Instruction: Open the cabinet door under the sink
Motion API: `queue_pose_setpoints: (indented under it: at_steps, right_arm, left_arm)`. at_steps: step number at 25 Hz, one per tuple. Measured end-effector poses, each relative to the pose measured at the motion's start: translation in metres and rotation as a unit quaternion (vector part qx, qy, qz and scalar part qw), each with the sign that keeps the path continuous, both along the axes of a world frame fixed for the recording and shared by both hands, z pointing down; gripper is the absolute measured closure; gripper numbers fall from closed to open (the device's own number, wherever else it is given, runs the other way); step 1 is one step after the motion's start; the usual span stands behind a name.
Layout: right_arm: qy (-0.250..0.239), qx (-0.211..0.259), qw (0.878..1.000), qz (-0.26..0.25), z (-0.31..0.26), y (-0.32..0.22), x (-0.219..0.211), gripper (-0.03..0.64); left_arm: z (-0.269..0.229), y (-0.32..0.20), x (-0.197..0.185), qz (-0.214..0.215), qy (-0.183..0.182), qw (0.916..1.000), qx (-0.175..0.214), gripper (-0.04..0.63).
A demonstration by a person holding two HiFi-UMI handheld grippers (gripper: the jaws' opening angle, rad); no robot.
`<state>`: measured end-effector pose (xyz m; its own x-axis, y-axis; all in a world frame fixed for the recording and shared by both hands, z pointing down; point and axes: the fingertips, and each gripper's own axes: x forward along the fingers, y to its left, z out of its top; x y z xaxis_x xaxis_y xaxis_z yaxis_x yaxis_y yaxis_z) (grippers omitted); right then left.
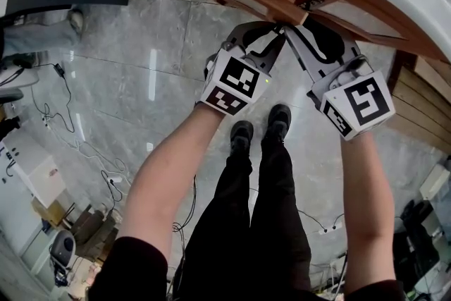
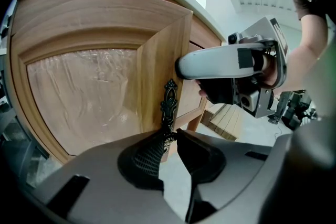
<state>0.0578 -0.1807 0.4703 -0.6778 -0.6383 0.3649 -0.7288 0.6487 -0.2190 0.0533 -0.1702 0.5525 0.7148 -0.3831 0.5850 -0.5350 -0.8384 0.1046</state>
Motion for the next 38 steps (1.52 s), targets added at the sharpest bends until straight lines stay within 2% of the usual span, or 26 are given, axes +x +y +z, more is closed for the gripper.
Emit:
queue_pose_setpoints:
  at_steps: [3,10,21,30,33,38]
  right_arm:
    - [0.011,0.003,1.0,-0.018,-0.001,0.009,-0.009,0.512]
    - [-0.006,-0.011,1.0,-0.024,-0.003,0.04,-0.037,0.512]
    - [-0.016,-0.03,0.999,-0.033,-0.002,0.087,-0.097,0.512]
    - [-0.027,-0.05,0.996,-0.071,-0.002,0.111,-0.149,0.52]
    - [-0.031,-0.056,0.994,-0.085,-0.002,0.116,-0.169,0.526]
    - [-0.028,-0.063,0.992,-0.109,0.001,0.118,-0.206,0.532]
  left_arm:
    - [0.0,0.007,-0.009,0.002,0.001,1.0,0.002,0.508]
    - [-0.001,0.033,-0.039,0.005,-0.008,0.9999,0.005,0.502]
    - [0.0,0.069,-0.1,0.001,-0.016,0.9998,0.013,0.502]
    - [0.004,0.089,-0.154,0.012,-0.028,0.9995,0.01,0.486]
    - [0.003,0.093,-0.176,0.0,-0.034,0.9993,0.014,0.482]
    - [0.007,0.095,-0.218,-0.044,-0.036,0.9983,0.015,0.482]
